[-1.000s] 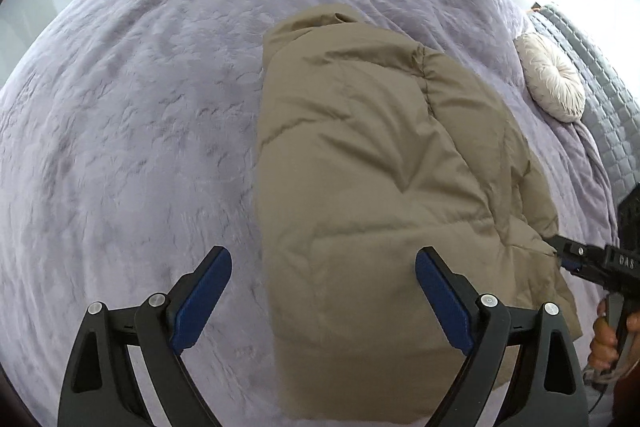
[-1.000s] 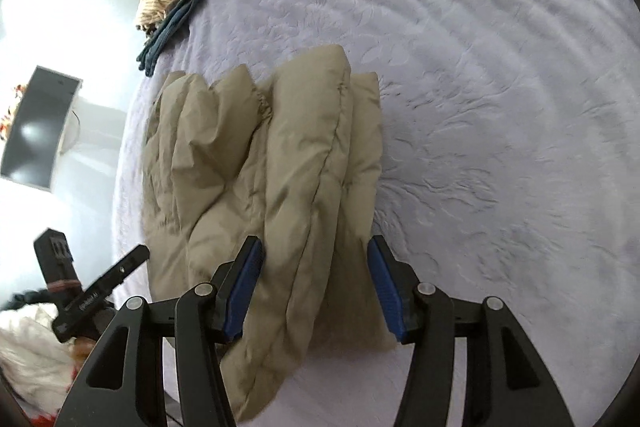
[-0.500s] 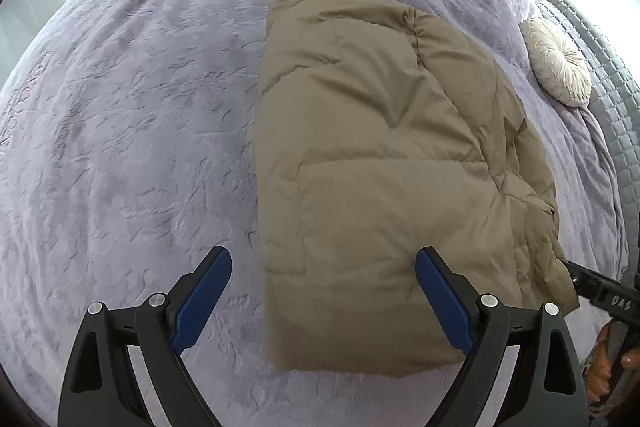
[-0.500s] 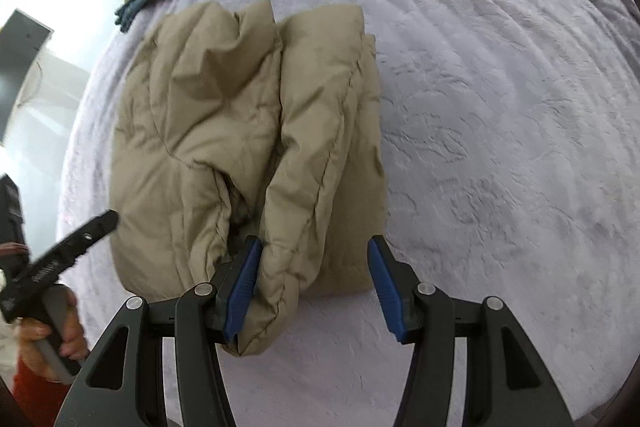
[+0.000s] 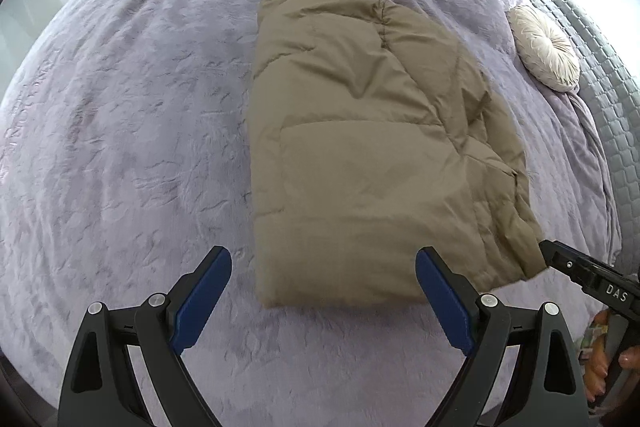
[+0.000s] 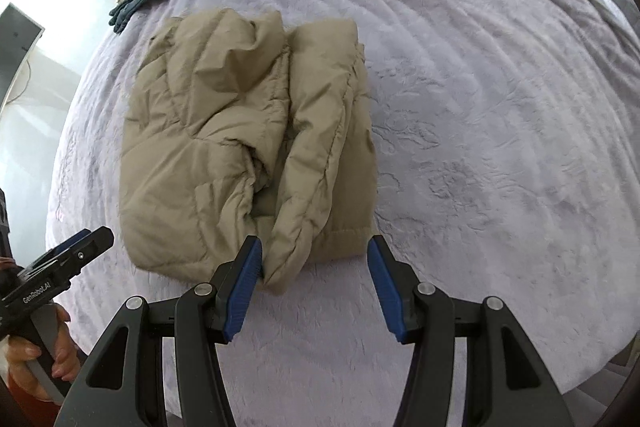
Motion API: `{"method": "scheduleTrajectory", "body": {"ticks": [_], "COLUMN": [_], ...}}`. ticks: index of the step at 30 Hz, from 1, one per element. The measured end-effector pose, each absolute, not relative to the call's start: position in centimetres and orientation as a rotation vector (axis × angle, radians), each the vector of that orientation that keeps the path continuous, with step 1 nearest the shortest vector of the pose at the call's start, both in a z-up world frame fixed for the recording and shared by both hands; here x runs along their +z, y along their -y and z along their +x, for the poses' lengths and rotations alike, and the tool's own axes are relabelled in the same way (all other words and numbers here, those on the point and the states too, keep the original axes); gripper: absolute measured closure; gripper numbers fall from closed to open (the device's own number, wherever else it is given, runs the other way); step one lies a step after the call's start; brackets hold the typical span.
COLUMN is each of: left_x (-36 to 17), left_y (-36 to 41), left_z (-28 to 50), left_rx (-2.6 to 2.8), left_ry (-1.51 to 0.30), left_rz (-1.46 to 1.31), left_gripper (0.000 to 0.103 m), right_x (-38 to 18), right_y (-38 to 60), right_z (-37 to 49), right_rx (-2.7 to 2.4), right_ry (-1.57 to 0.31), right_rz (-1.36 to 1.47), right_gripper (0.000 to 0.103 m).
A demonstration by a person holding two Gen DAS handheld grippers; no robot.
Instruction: Fold large clothes
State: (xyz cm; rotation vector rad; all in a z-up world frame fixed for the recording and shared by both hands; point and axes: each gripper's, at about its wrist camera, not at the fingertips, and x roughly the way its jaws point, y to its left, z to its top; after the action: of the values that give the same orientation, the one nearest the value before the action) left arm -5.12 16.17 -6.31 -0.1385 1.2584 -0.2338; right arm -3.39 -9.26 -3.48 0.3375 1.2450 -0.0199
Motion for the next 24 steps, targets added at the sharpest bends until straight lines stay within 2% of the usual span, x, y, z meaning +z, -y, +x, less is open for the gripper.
{"method": "scheduleTrajectory", "body": {"ticks": [1,3,4,13,14,15,16,22,24], "left_x": [-6.0,-5.2,-4.8,-1.4,-1.2,-0.7,-0.4,2.5,3.5], "left_y": [-16.2,-16.2,-16.2,-15.6,-15.6,-15.6,-15.6,-15.5,-15.4], "left_z": [-5.4,-6.1,-6.5,-9.1,-9.2,-9.4,-9.5,-9.8,-10.0], "left_rx": [-0.227,-0.222,-0.227,-0.22,-0.218,-0.212,-0.202,-0.147,-0.136], "left_ry": [-1.254,-1.255,-1.263,-1.229,-1.224,-1.22,-1.22,-1.16,-1.125], "left_rz": [-0.135,-0.134,-0.136,-0.13,-0.132,-0.132,-0.127,-0.086,-0.075], "left_gripper": [0.009,0.009,0.009,0.009,0.009,0.001,0.0,0.0,0.0], "right_x": [-3.1,-2.2,-1.9,0.9,1.2,1.5,1.8,4.1,5.3], "right_y": [9.1,8.6,8.4,7.5,7.5,7.5,7.5,7.4,7.1], "right_z": [-3.6,-4.2,-4.4,-6.0,-6.1,-6.1,-6.1,-5.8,-5.7], "right_rx": [-0.017,0.0,0.003,0.017,0.014,0.007,-0.002,-0.04,-0.047], "right_ry": [-1.242,-1.233,-1.228,-1.201,-1.197,-1.193,-1.188,-1.132,-1.088], "right_rz": [0.339,0.342,0.34,0.358,0.358,0.355,0.35,0.299,0.27], "right_gripper": [0.044,0.034,0.033,0.032,0.031,0.027,0.025,0.019,0.011]}}
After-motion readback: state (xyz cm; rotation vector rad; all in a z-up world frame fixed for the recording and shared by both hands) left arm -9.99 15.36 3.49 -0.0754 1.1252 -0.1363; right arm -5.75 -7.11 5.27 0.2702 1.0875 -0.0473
